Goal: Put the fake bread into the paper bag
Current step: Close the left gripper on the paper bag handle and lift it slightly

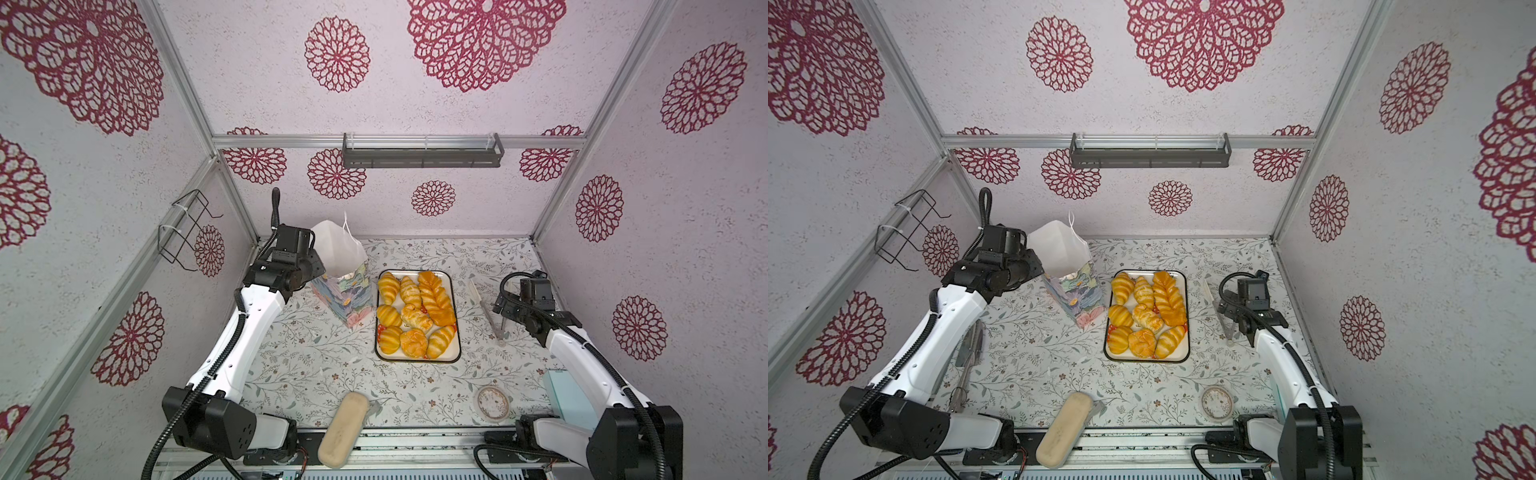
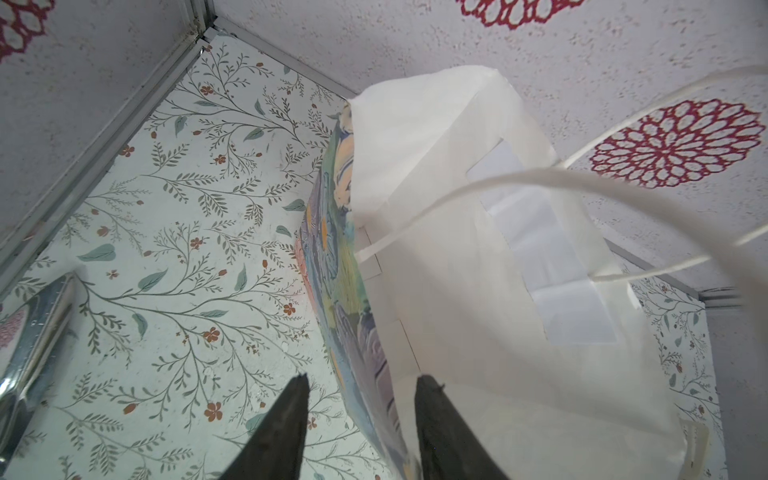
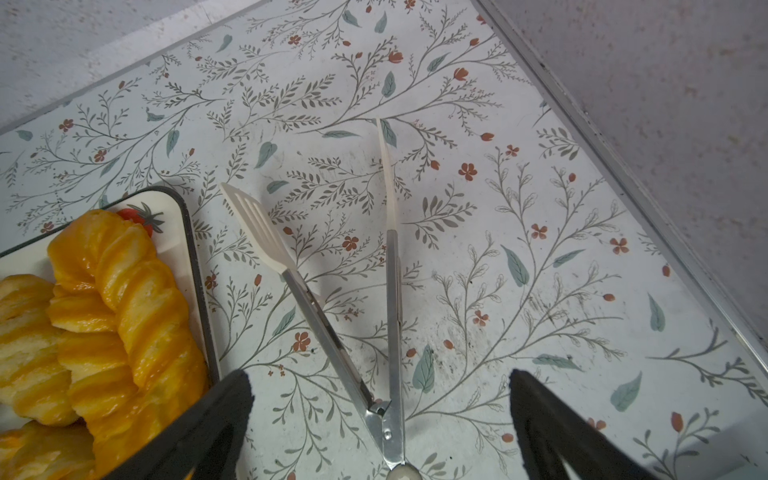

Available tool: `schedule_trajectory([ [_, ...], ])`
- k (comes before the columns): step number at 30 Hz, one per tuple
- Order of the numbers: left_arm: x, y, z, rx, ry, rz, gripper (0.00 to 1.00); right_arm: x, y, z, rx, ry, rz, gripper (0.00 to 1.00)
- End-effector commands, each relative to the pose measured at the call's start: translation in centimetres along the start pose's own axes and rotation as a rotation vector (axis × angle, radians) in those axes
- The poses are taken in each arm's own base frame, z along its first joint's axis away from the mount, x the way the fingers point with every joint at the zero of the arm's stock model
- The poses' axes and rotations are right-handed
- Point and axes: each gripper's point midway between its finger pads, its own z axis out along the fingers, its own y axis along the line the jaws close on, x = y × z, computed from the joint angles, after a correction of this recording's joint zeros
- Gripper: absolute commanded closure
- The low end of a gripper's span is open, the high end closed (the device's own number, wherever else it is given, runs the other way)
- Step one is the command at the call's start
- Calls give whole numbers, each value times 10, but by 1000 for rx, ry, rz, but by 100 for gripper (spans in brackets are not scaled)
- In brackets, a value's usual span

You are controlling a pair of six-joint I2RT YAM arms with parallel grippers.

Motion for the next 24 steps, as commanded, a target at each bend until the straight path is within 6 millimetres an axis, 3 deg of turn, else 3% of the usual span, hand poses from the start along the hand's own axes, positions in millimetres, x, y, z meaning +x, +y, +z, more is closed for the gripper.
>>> schedule_trajectory([
  [1,-16,-9,-10,61,-43,21,53,-1,5,-2,-15,-7,3,1],
  [4,-23,-14,-18,89,-71,36,46,1,6,-1,-11,-1,-1,1],
  [11,-36,-19,-31,142,-103,34,45,2,6,0,-4,2,-5,1],
  [16,-44,-25,-45,179,-131,32,51,3,6,0,-2,5,-6,1],
  [24,-42,-14,-41,165,-106,28,77,4,5,1,6,13,-11,1],
])
